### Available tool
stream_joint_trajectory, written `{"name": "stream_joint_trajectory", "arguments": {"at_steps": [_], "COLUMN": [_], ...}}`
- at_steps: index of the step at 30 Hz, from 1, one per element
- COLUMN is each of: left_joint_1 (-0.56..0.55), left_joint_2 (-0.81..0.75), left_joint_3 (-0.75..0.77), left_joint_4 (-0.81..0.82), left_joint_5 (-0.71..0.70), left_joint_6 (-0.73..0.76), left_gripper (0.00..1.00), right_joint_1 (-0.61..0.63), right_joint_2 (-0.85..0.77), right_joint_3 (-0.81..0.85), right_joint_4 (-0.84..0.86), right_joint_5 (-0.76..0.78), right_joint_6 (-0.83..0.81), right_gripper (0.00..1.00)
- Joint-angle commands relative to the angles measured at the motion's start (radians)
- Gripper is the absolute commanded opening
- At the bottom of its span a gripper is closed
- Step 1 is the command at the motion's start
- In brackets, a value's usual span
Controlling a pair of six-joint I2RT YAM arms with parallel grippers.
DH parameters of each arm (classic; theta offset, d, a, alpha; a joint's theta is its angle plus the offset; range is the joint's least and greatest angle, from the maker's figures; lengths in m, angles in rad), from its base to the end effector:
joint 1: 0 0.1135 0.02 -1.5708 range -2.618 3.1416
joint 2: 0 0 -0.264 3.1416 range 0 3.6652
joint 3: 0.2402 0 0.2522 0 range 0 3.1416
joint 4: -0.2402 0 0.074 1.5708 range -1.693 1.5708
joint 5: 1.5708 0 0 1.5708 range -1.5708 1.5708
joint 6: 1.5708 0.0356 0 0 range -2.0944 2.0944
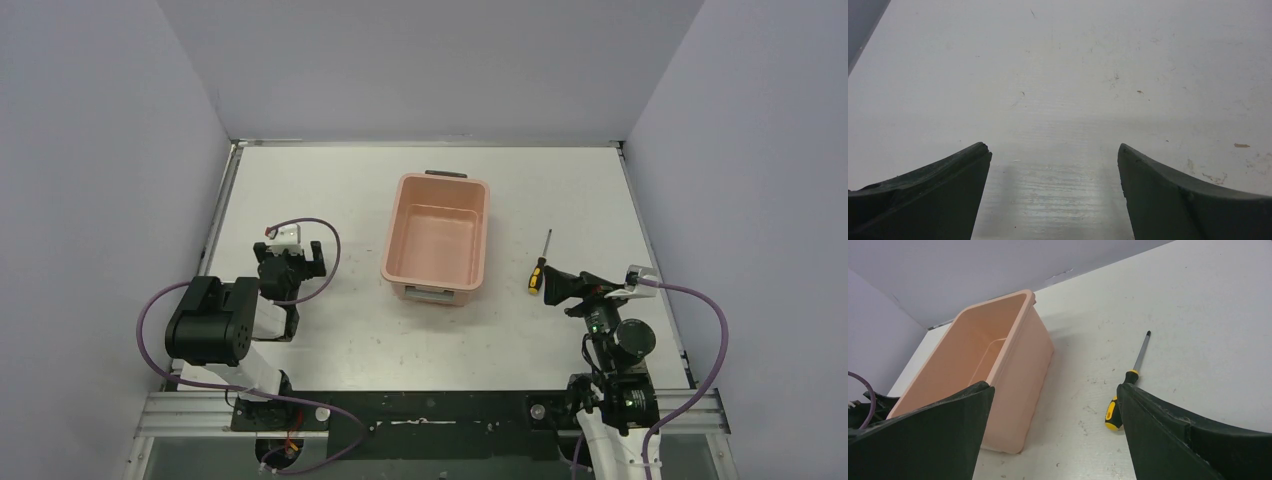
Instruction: Put the screwdriver in the bin
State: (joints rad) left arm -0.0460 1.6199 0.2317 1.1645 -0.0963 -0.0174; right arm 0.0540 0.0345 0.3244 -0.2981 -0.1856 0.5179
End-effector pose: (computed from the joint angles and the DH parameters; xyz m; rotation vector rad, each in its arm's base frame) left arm 0.2430 -0.0078 0.1229 -0.0433 1.7931 0.0410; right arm 0.0823 0.0110 0.2492 0.2246 1.5945 0.5917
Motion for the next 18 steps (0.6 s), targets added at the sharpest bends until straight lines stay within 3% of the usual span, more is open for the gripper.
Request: {"name": "stream_joint_trajectory", "arguments": {"at_steps": [1, 6, 10, 18], "left_joint_1": [-0.004, -0.004, -0.004, -0.005], "left_joint_2": [-0.010, -0.007, -0.007, -0.008], "left_joint_3": [0.015, 0.014, 0.015, 0.015], "left_joint_4": [0.062, 0.061, 0.062, 0.061], "left_joint_5": [0.012, 0.012, 0.012, 0.012], "left_joint_6": [0.003, 0.002, 0.002, 0.003], "left_gripper": [0.97, 0.97, 0.97, 0.97], "right_joint_1": [0.008, 0.009, 0.008, 0.010], "right_joint_2": [0.000, 0.003, 0.101, 0.772], "right_joint_3": [0.014, 0.092, 0.157, 0.465], "right_joint_4": [0.029, -0.013, 0.059, -0.214], "right_joint_5": [0.023, 0.081, -0.041, 0.029], "right_joint_6": [0.018, 0.085, 0.024, -0.066], "right_gripper": [1.00, 1.00, 1.00, 0.98]}}
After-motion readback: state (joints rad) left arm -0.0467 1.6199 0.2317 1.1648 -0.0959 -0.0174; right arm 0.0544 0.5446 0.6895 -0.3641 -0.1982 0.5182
